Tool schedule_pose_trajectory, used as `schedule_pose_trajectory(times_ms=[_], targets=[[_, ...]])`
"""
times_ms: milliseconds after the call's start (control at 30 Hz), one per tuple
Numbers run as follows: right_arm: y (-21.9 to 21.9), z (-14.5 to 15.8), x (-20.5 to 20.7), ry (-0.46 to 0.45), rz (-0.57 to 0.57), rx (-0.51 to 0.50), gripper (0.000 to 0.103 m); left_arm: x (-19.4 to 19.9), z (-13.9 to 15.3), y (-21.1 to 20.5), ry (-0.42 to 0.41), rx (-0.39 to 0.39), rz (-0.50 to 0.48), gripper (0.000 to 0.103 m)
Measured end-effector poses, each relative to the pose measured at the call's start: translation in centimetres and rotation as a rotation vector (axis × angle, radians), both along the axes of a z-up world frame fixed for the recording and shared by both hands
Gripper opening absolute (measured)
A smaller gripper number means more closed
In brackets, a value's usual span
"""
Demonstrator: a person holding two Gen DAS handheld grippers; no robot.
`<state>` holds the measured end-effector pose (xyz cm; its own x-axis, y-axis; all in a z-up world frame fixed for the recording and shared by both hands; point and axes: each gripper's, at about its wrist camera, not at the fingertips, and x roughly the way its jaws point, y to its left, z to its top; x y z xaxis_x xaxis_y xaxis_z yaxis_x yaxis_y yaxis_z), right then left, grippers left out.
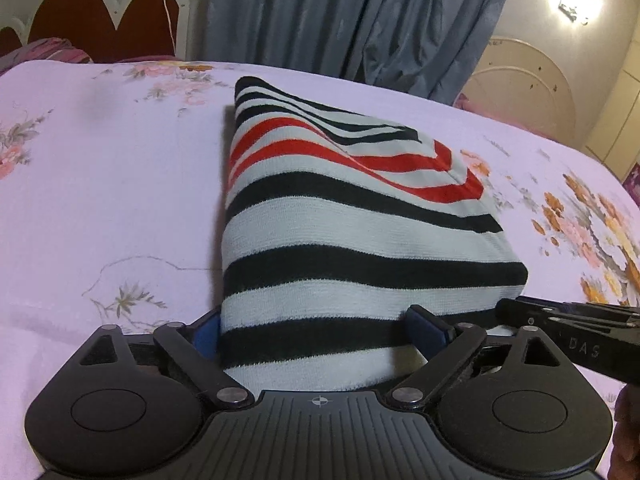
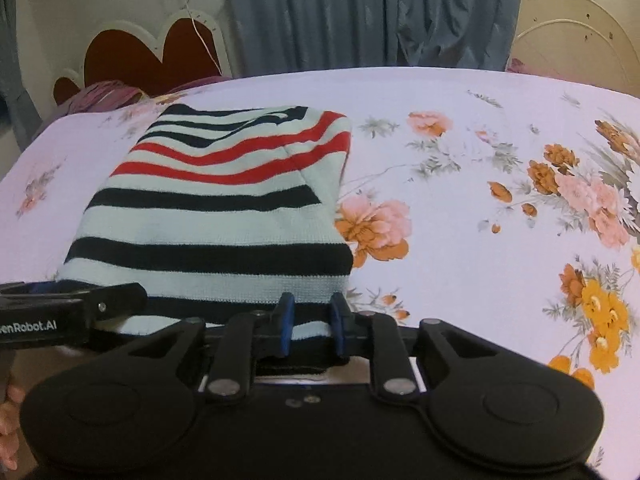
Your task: Fold small clothes
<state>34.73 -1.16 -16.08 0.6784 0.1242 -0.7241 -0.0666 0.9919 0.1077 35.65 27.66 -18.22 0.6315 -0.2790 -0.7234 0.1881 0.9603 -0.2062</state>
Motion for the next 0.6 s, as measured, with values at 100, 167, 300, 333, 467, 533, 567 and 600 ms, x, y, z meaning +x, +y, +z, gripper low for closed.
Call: schedule_pose_trajectory(times_ms=[100,167,300,333,467,533,567,600], targets=[[-0.6,-0.1,0.0,0.007,-0.007,0.036,0.019,0.2,0.0,-0.2,0.030,0.010,0.011,0.103],[-1.0,-0.1,0.0,0.030,-0.020,0.069,0.027,0.3,0.1,-0.4,0.041,0.019,0.020,0.103],[-2.4,-0.6,0.4,0.072,-0.051,0.155,0.030,0.8,0.1,-1.2,0.086,0.040,0.062,0.103],[-2.3,-0.6,0.4,0.072,-0.043,0.148,0.030,0.9,0.1,-1.4,0.094,0.053,0.072,0.103],[-2.6,0.3,0.4,0.080,-0.042,0.147,0.037,0.5,0.3,-2.3,0.097,0.097,0.128,0.103],[-3.4,1.2,-0.5,0.060,-0.062,0.174,0.041,0.2,0.5,-2.4,0.107,0.089,0.162,0.103],[-3.7,1.6,-1.2,0.048,-0.066,0.179,0.046,0.0,0.6,-2.3,0.126,0.074,0.185,0.103],[-4.0,2.0,-1.9,0.039,-0.068,0.176,0.048,-0.1,0.7,-2.2,0.139,0.067,0.199,0.103]])
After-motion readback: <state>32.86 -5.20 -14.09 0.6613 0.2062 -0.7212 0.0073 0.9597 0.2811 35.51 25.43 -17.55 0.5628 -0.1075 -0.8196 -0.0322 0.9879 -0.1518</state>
